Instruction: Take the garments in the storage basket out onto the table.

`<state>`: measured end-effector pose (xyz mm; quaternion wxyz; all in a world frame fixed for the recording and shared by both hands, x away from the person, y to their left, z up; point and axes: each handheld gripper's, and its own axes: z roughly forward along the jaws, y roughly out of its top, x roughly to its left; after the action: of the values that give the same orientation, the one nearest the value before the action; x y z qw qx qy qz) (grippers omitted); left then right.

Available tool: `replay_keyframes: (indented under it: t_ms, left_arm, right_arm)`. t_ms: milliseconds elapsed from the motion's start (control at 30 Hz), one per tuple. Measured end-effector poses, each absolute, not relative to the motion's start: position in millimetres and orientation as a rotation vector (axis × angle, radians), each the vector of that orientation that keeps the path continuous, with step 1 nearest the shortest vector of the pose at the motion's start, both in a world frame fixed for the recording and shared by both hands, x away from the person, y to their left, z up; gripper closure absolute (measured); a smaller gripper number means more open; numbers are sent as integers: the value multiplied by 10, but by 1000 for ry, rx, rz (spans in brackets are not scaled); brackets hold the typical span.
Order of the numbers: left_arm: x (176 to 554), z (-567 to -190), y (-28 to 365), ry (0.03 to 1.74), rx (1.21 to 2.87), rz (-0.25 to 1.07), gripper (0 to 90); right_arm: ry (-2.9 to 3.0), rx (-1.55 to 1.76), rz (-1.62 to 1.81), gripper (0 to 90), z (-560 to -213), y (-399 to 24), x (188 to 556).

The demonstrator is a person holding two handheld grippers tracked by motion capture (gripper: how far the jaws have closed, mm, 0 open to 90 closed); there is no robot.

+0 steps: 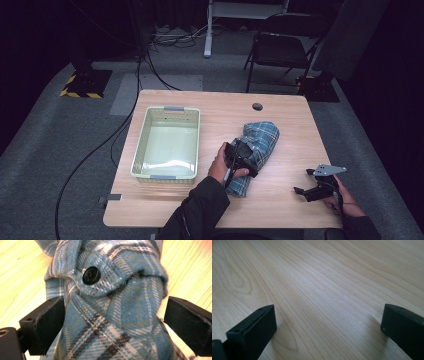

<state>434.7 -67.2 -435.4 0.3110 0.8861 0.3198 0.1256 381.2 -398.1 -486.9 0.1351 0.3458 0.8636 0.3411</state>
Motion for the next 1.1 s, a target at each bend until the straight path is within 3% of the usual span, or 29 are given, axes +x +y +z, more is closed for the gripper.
replay_keyframes:
  t_ms: [1100]
  left_arm:
    - [4058,-4260,-345,728,2344,385,34]
  right_arm:
    - [2502,1002,988,1,-4869,-3981,3812]
